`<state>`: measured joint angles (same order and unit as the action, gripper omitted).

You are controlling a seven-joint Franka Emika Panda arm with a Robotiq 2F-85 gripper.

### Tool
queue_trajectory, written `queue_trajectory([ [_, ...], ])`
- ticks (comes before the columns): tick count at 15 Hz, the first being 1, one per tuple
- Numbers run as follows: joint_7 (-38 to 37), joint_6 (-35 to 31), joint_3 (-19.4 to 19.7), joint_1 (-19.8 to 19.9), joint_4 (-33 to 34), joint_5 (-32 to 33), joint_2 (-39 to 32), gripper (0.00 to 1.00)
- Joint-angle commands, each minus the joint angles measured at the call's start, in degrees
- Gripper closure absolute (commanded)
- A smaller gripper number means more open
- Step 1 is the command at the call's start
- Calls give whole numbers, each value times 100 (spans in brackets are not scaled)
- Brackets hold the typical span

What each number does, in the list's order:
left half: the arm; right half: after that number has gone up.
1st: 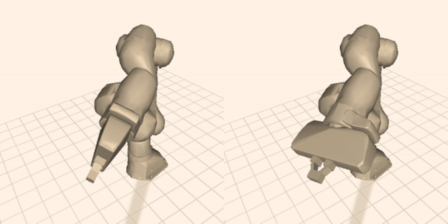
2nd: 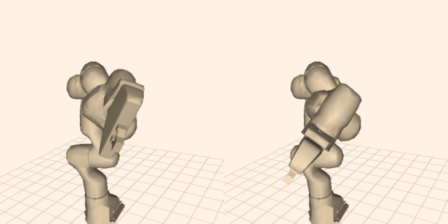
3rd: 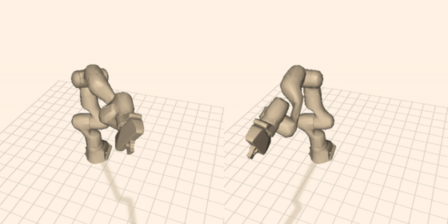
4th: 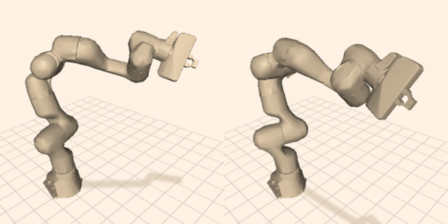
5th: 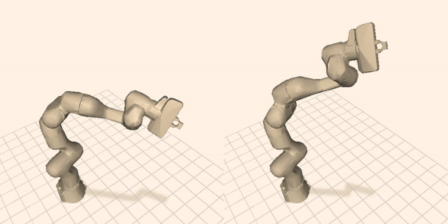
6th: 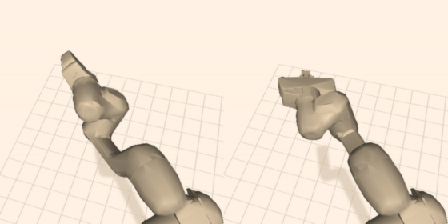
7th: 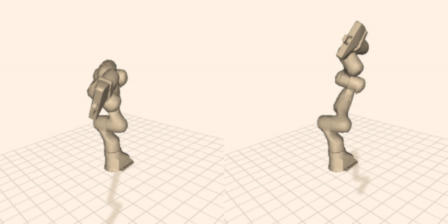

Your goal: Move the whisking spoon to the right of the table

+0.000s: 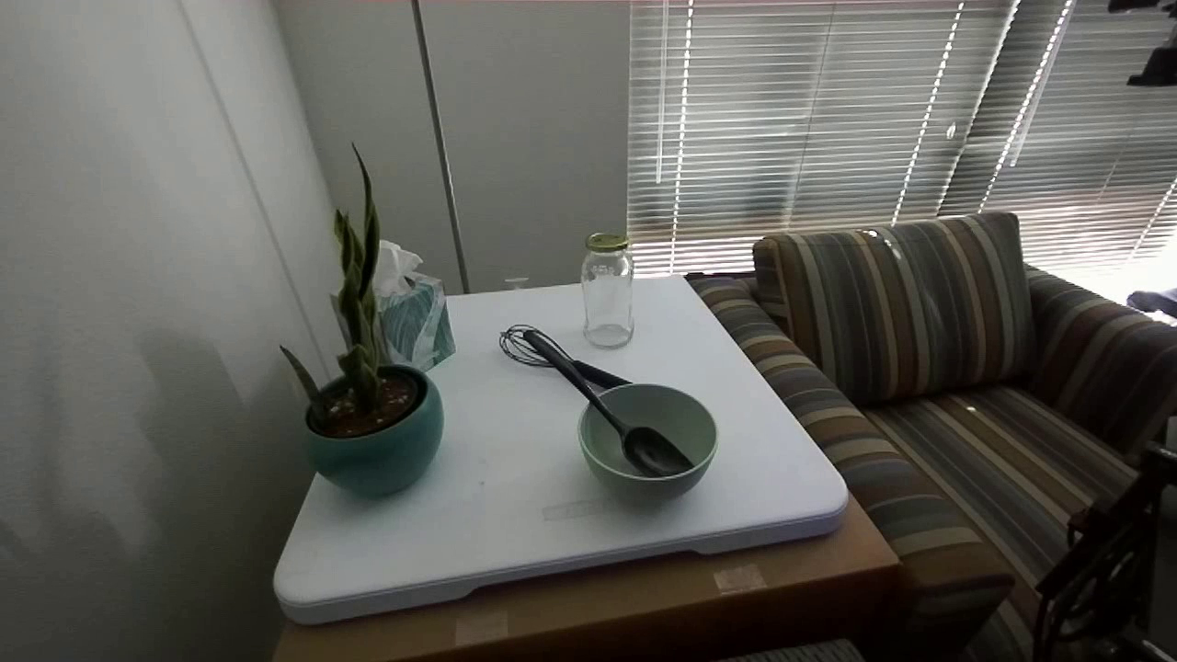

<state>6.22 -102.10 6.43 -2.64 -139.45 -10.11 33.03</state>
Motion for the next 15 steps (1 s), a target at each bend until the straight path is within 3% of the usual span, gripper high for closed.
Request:
queue_trajectory([
  [1, 49, 23, -92, 114, 14, -47, -11, 0],
  [9, 48, 23, -92, 114, 14, -47, -11, 0],
  [15, -200, -145, -265, 74, 579, 15, -1010, 0],
])
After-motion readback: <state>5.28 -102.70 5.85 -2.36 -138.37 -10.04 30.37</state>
